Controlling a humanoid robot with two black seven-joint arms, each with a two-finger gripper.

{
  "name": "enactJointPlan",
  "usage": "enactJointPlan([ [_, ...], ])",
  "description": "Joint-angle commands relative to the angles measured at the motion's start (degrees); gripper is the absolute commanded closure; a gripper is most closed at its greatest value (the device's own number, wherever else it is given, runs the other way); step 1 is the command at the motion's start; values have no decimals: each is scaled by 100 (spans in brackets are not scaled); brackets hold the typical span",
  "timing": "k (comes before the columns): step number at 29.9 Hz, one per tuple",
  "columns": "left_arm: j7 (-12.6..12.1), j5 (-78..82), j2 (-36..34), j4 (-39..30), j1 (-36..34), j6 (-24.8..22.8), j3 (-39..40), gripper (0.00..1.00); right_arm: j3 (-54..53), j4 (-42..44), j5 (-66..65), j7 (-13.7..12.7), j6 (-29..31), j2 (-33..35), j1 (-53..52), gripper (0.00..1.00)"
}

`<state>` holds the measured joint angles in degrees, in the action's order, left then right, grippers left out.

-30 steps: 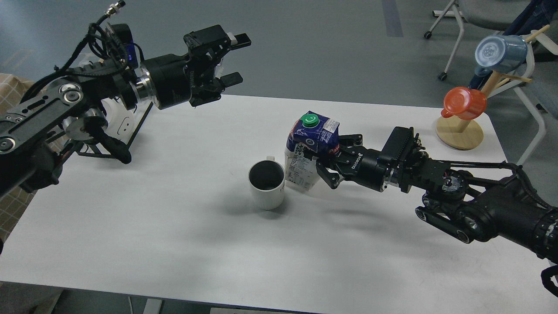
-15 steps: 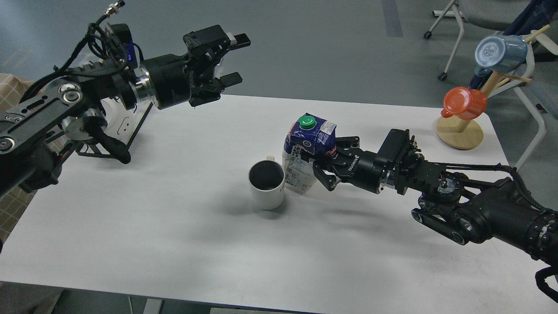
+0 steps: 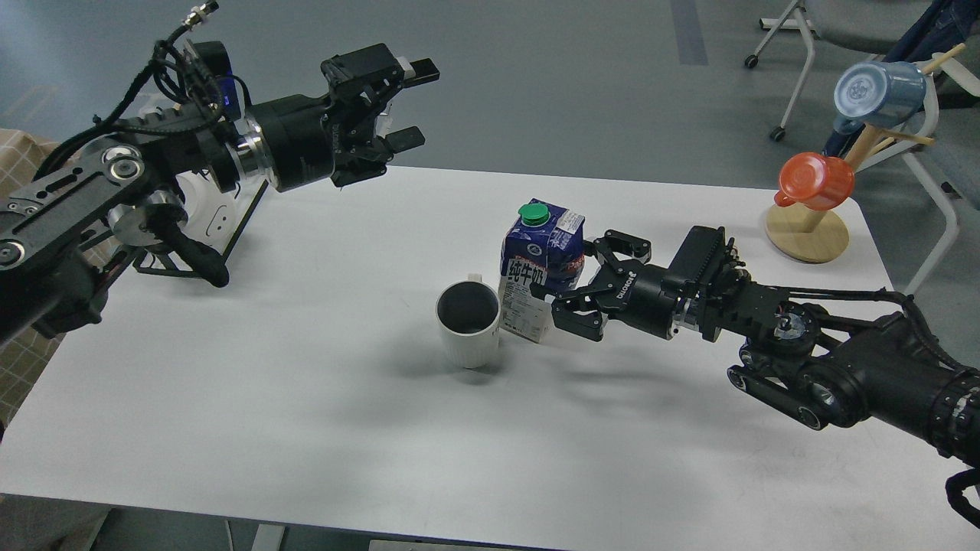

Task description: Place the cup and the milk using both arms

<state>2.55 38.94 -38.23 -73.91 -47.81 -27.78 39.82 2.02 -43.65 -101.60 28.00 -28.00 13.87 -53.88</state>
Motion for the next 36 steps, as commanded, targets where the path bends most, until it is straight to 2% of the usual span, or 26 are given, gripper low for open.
enactJointPlan([
  [1,0,0,0,0,0,0,0,2,0,-91,0,0,0,194,-9,6],
  [8,0,0,18,0,9,0,0,2,-9,-942,132,0,0,1029,0,6],
  [16,0,9,44,0,9,0,0,2,-9,-2357,387,0,0,2119,9,6],
  [21,0,9,18,0,9,0,9,2,-9,-3227,387,0,0,3102,9,6],
  [25,0,9,44,17,9,0,61,2,-149,-4088,622,0,0,4366,-52,6],
  [29,0,0,97,61,17,53,70,2,-745,-4344,1438,0,0,4949,-158,6],
  [33,35,0,229,237,9,71,193,2,-1565,-4239,2355,0,0,4967,-290,6],
  [35,70,0,351,368,9,71,456,2,-2229,-4030,3160,0,731,4906,-334,6],
  [36,71,0,378,413,9,71,518,2,-2389,-3941,3303,0,909,4897,-343,6],
])
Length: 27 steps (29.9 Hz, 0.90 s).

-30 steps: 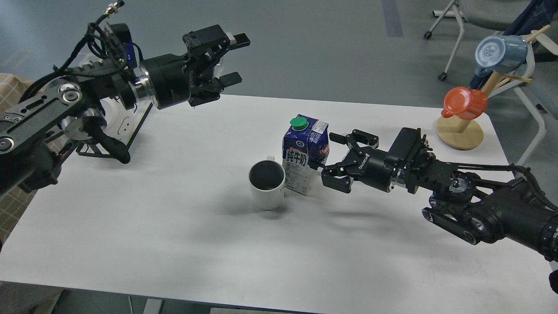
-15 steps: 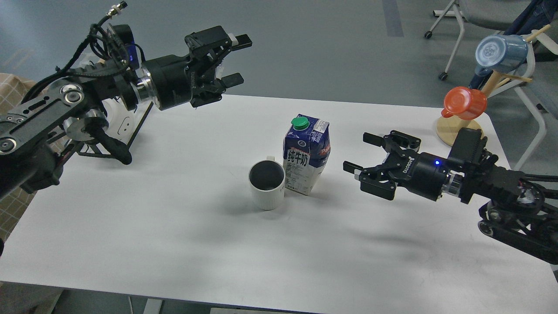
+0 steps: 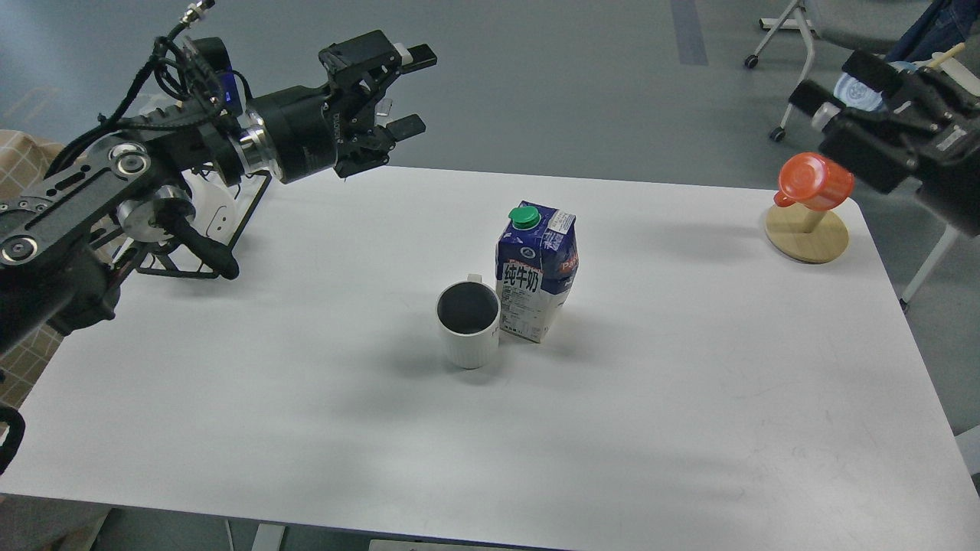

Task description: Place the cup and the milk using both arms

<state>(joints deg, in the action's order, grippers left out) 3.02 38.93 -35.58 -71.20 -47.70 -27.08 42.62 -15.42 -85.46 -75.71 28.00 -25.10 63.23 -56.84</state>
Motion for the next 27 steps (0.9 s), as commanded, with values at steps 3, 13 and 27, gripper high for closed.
enactJointPlan([
  [3,50,-18,192,431,-82,1,484,2,-1322,802,1216,0,1575,-381,-196,6],
  [13,497,-446,955,2133,-714,-92,695,1,-2465,4120,2980,0,4159,-2734,-1153,5],
  [27,568,-1266,2099,4545,-935,-92,651,1,-3055,5971,4028,0,5310,-5012,-962,2],
])
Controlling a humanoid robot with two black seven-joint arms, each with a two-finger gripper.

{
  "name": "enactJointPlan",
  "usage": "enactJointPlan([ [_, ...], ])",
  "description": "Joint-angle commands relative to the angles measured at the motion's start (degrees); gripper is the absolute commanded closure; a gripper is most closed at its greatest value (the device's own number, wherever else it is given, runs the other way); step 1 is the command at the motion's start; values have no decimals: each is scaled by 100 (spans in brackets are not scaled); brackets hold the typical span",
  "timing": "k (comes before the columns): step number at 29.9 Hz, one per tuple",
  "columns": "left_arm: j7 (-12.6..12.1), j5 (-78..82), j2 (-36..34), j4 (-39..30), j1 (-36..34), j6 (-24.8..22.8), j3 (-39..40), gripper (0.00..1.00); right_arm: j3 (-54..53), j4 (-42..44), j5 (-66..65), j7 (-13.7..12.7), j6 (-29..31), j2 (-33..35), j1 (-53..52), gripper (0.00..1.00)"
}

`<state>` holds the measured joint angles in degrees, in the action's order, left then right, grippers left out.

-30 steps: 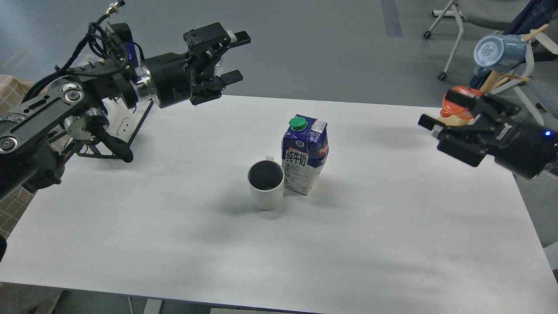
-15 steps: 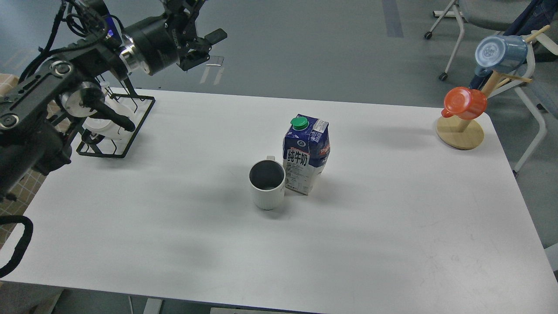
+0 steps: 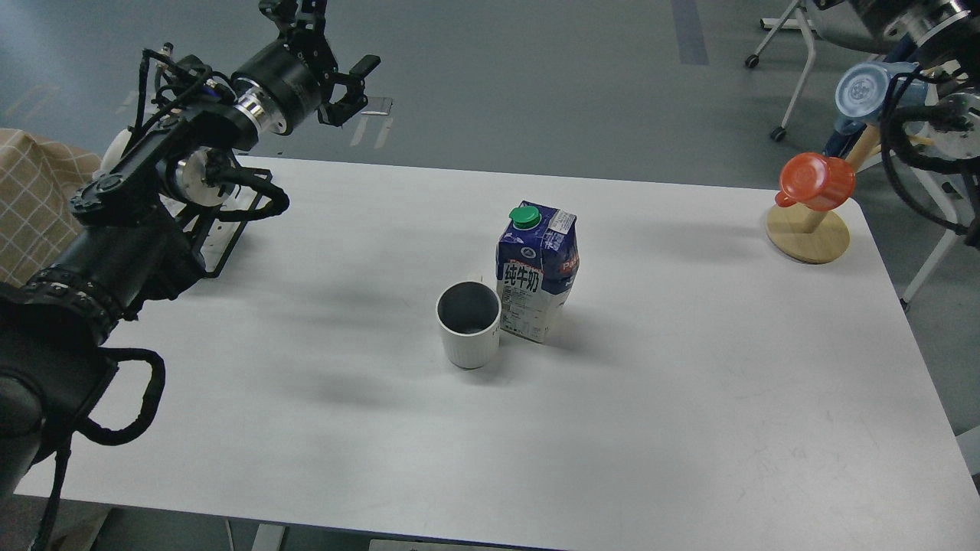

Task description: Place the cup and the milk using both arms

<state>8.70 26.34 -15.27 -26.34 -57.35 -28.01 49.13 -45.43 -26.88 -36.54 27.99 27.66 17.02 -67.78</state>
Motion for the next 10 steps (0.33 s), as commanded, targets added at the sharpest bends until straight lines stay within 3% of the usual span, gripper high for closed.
enactJointPlan([
  [1,0,-6,77,67,31,1,0,1,-54,113,138,1,34,-462,195,2],
  [7,96,-94,182,67,101,1,35,1,-132,78,147,1,-85,-831,503,1],
  [10,377,-147,270,67,92,1,35,1,-229,78,156,1,-181,-867,511,1],
])
